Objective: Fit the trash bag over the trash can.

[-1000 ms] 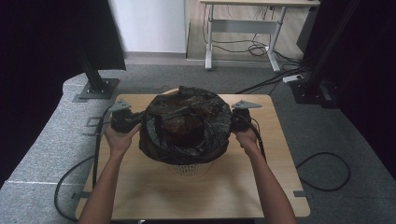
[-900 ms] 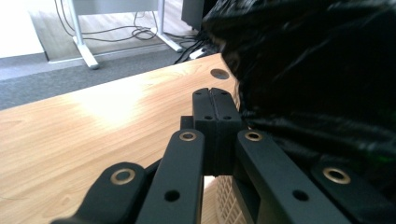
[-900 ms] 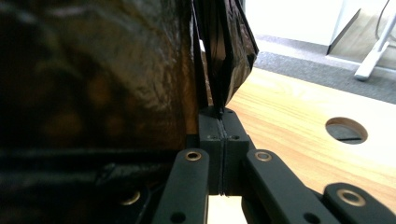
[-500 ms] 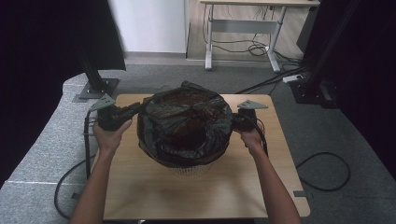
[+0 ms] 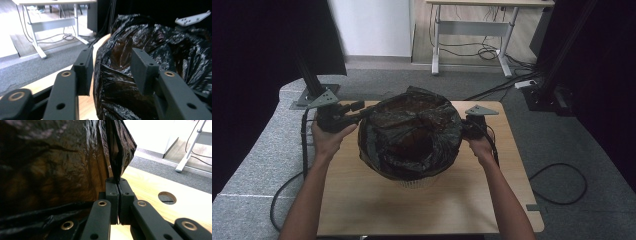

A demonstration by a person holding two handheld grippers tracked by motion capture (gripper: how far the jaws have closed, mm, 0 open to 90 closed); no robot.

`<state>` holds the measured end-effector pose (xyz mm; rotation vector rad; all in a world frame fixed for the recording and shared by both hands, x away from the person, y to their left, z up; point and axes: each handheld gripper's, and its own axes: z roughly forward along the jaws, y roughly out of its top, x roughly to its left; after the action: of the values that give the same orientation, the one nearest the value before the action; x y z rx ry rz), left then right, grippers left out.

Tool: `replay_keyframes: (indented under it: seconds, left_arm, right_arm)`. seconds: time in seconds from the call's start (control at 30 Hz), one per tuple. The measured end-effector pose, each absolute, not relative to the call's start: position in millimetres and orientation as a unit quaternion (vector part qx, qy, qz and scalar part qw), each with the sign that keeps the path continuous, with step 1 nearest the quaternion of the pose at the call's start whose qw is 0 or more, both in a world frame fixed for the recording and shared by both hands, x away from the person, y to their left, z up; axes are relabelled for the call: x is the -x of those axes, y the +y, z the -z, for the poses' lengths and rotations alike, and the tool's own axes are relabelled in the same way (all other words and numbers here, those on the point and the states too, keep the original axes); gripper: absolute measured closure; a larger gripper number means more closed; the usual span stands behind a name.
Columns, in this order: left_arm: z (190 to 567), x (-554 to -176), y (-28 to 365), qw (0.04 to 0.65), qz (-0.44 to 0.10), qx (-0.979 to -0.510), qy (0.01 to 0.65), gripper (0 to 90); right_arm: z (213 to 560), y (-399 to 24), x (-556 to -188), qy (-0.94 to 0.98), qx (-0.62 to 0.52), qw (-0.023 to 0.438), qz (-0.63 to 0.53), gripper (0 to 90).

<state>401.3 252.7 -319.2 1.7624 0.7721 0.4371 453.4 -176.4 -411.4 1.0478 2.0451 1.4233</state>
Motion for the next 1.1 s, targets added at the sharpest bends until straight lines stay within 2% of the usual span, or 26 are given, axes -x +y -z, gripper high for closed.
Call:
replay_keyframes:
  seconds: [0.1,0.2,0.27,0.33,0.43,0.7,0.87,0.97,1.1]
  left_arm:
    - [319.5,-409.0,247.9,0.536,-0.166,-0.758,0.333,48.4]
    - [319.9,-416.1,243.4,0.514,-0.163,-0.771,0.339,50.9]
    - [321.2,-418.3,241.8,0.503,-0.169,-0.777,0.338,60.1]
    - [323.4,-419.4,242.5,0.498,-0.171,-0.783,0.331,76.7]
    - [326.3,-420.0,244.4,0.506,-0.165,-0.784,0.320,89.5]
    - [328.6,-419.8,251.9,0.517,-0.199,-0.764,0.332,90.0]
    - [335.5,-423.9,258.8,0.525,-0.193,-0.752,0.348,90.0]
    - [334.9,-422.6,259.6,0.518,-0.211,-0.750,0.353,90.0]
    - [338.5,-429.0,261.5,0.505,-0.208,-0.751,0.370,90.0]
  right_arm:
    - [412.1,-177.0,-453.8,0.739,-0.380,0.217,-0.512,87.2]
    - [412.0,-177.1,-454.1,0.738,-0.380,0.217,-0.513,87.2]
    - [411.5,-177.6,-453.9,0.738,-0.378,0.218,-0.515,87.3]
    - [411.4,-178.7,-454.2,0.737,-0.378,0.216,-0.517,87.9]
    - [411.9,-179.6,-454.4,0.735,-0.378,0.218,-0.520,88.1]
    - [411.8,-179.9,-453.6,0.732,-0.377,0.228,-0.520,88.4]
    - [412.6,-179.0,-453.3,0.732,-0.376,0.232,-0.519,88.4]
    - [412.0,-180.5,-453.6,0.731,-0.377,0.236,-0.518,88.5]
    - [413.2,-181.8,-454.7,0.732,-0.382,0.233,-0.514,88.5]
